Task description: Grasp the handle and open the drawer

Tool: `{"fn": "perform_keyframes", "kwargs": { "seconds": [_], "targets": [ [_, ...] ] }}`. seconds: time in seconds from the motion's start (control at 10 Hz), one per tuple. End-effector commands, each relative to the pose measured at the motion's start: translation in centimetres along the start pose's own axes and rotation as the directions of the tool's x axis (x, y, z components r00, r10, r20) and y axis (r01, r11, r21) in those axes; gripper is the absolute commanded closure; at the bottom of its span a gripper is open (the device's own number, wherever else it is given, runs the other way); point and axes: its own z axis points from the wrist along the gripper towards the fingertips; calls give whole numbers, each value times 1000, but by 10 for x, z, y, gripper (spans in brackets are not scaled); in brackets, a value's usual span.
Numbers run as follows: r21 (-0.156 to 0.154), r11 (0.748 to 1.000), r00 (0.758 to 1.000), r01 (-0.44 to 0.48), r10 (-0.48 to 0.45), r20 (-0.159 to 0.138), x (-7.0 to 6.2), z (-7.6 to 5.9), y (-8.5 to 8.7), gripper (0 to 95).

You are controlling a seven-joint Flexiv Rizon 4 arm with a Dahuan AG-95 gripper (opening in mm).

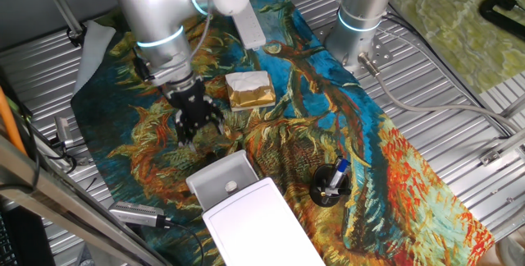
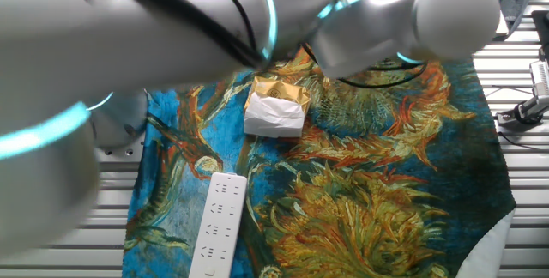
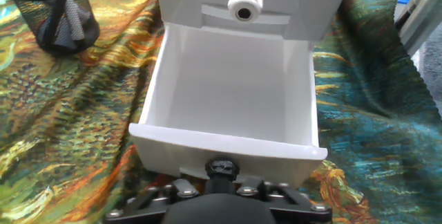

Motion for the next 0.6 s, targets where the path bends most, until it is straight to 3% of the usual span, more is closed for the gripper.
{"fn": "perform_keyframes", "kwargs": {
  "seconds": [0.1,0.3,0.5,0.6],
  "targets": [
    [-5,999,986,-37,35,-163,31,-23,13,950],
    [-13,1000,981,-21,18,-195,47,-29,11,950],
    [-18,1000,974,-24,20,-226,50,-30,12,950],
    [-18,1000,974,-25,21,-224,50,-30,12,950]
  ]
}}
